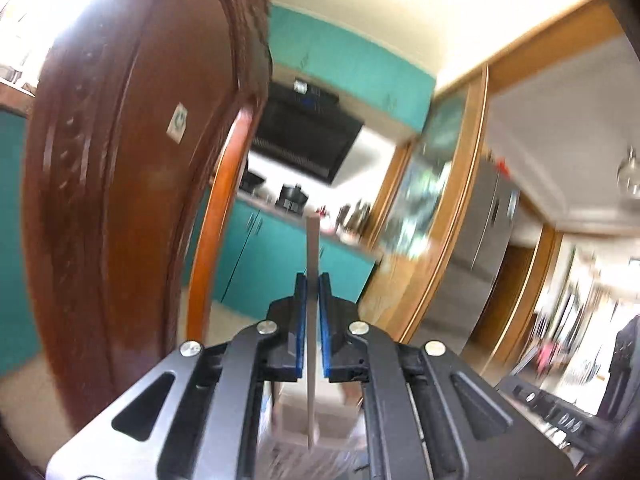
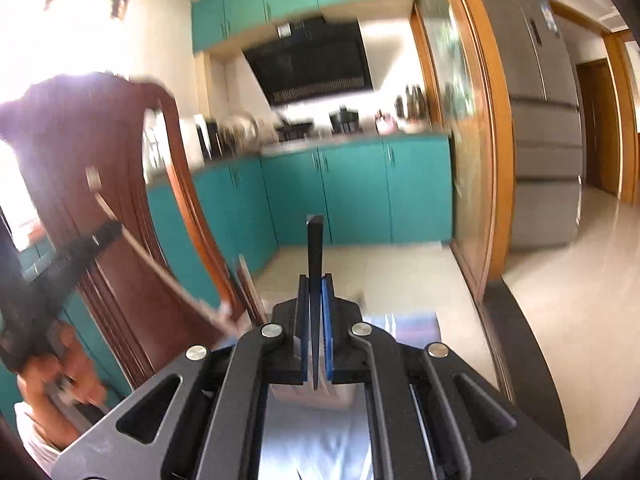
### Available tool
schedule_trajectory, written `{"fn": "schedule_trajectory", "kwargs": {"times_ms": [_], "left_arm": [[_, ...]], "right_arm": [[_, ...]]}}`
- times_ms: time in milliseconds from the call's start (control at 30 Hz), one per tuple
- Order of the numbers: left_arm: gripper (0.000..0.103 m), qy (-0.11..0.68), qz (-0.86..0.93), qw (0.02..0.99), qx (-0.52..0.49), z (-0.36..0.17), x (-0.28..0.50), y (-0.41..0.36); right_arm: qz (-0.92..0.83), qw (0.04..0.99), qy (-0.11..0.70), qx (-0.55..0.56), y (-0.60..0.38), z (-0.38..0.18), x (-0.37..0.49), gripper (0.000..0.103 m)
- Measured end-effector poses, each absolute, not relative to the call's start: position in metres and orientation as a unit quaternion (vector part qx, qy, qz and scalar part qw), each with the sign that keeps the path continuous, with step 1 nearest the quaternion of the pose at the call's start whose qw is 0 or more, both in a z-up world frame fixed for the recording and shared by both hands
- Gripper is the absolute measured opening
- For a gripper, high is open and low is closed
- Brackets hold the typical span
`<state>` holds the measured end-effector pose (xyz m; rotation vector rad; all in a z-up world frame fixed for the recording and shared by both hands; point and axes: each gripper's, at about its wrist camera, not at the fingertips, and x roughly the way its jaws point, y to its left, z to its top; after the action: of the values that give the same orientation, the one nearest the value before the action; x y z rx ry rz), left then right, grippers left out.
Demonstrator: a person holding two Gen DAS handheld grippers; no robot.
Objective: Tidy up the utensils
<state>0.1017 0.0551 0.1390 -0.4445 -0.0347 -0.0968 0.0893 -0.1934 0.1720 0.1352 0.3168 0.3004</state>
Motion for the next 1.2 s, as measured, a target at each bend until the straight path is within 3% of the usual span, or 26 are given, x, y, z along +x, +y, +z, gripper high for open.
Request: {"fn": "schedule_trajectory", "kwargs": {"times_ms": [233,767,1000,1100,1200], "left_arm": [[0.007,0.011,-0.034,0.966,-0.257,0.11,0.151,0.052],[0.007,-0.044,0.004,0.96,-0.277,0.119,0.153,0.06],[0.007,0.027,0.02,0.967,-0.253,0.083,0.181,0.05],[0.007,0.044,0.016,0.968,-0.246,0.074,0.182,0.046],[0.007,0.05,0.007,0.972,-0.23,0.074,0.178,0.038]], "right_arm": [[0.123,0.984,0.102,0.079,-0.183,0.202,0.131,0.007],[0.108,0.977,0.181,0.033,-0.149,0.123,0.169,0.007],[0.126,0.972,0.193,0.034,-0.151,0.113,0.167,0.007],[0.125,0.973,0.19,0.038,-0.153,0.112,0.163,0.009],[0.129,0.972,0.19,0.046,-0.156,0.113,0.157,0.02]]}}
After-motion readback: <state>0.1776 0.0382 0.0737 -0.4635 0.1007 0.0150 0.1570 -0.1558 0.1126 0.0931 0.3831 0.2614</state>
